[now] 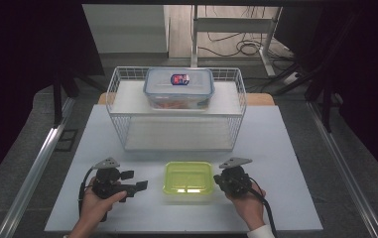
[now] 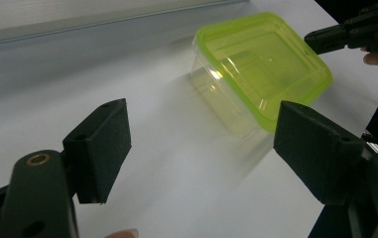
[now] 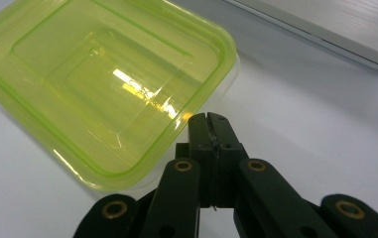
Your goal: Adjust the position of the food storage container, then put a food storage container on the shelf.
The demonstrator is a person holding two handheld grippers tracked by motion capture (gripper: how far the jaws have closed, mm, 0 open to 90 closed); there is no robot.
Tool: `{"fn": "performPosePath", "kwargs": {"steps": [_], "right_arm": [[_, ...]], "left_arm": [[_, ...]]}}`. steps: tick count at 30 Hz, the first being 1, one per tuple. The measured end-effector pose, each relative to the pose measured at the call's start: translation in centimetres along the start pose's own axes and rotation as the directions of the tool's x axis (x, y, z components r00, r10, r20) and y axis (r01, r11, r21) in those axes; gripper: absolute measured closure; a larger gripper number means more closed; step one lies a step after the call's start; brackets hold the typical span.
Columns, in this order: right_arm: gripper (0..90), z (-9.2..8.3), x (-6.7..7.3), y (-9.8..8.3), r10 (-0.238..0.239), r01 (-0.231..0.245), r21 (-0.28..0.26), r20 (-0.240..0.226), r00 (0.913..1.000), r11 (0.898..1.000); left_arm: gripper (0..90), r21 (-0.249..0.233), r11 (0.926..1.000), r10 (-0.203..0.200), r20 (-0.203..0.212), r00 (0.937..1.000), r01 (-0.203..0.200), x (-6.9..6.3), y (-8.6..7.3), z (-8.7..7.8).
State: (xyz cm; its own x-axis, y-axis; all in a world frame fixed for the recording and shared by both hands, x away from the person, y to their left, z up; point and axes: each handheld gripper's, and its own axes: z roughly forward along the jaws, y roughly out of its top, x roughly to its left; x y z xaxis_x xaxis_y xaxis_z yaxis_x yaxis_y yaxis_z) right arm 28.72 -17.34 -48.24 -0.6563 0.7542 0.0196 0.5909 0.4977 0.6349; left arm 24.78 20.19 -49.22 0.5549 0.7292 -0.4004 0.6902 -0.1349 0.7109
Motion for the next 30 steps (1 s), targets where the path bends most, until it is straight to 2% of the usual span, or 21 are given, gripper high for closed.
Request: {"fn": "performPosePath", "kwargs": {"steps": [4, 7, 10, 15, 17, 18, 19, 20, 22, 24, 26, 29, 30], "right_arm": [[88.8, -0.3, -0.3, -0.1, 0.01, -0.01, -0.013, -0.01, 0.9999, 1.0], [88.8, -1.4, -1.3, -0.6, 0.042, -0.042, -0.048, 0.0, 0.9991, 0.998], [88.7, -2.0, -1.8, -1.0, 0.064, -0.064, -0.063, -0.003, 0.998, 0.996], [87.1, -2.7, -2.7, -1.6, 0.105, -0.108, -0.09, -0.043, 0.9936, 0.99], [68.1, -3.0, -3.1, -1.7, 0.127, -0.133, -0.114, -0.055, 0.9903, 0.985], [68.1, -3.0, -3.1, -1.7, 0.137, -0.144, -0.119, -0.065, 0.9884, 0.982], [58.5, -3.1, -3.2, -1.6, 0.148, -0.157, -0.123, -0.081, 0.9856, 0.98], [58.5, -3.1, -3.2, -1.6, 0.148, -0.157, -0.123, -0.081, 0.9856, 0.98], [49.5, -3.2, -3.3, -1.5, 0.174, -0.188, -0.133, -0.114, 0.9782, 0.973], [47.0, -3.1, -3.3, -1.5, 0.184, -0.203, -0.141, -0.141, 0.9728, 0.969], [44.2, -3.0, -3.3, -1.5, 0.183, -0.206, -0.14, -0.158, 0.9702, 0.969], [38.2, -2.7, -3.1, -1.5, 0.192, -0.221, -0.126, -0.207, 0.9594, 0.967], [38.2, -2.7, -3.1, -1.5, 0.192, -0.221, -0.126, -0.207, 0.9594, 0.967]], "left_arm": [[21.8, 0.002, 1.0, -0.004, 0.0, 1.0, 0.004, 0.0, 0.0, 0.0], [21.8, 0.003, 0.9999, -0.017, 0.031, 0.9994, 0.017, -0.1, 0.1, 0.0], [21.8, -0.004, 0.9999, -0.015, 0.036, 0.9992, 0.015, -0.2, 0.2, -0.1], [21.8, 0.0, 0.9998, -0.019, 0.034, 0.9992, 0.019, -0.4, 0.2, 0.1], [21.4, 0.0, 0.9995, -0.031, 0.057, 0.9979, 0.031, -0.5, 0.2, 0.2], [21.3, 0.0, 0.9995, -0.031, 0.057, 0.9979, 0.031, -0.5, 0.2, 0.2], [21.2, 0.005, 0.9995, -0.03, 0.072, 0.9969, 0.03, -0.6, 0.4, 0.4], [21.1, 0.005, 0.9995, -0.03, 0.072, 0.9969, 0.03, -0.6, 0.4, 0.4], [21.1, 0.01, 0.9995, -0.03, 0.071, 0.997, 0.029, -0.6, 0.5, 0.7], [21.0, 0.017, 0.9993, -0.035, 0.07, 0.9969, 0.034, -0.5, 0.6, 0.9], [21.0, 0.024, 0.9991, -0.037, 0.067, 0.9971, 0.035, -0.5, 0.7, 1.2], [21.7, 0.028, 0.998, -0.059, 0.073, 0.9956, 0.057, -0.6, 0.8, 1.5], [21.7, 0.031, 0.9976, -0.064, 0.077, 0.995, 0.062, -0.6, 0.8, 1.6]]}}
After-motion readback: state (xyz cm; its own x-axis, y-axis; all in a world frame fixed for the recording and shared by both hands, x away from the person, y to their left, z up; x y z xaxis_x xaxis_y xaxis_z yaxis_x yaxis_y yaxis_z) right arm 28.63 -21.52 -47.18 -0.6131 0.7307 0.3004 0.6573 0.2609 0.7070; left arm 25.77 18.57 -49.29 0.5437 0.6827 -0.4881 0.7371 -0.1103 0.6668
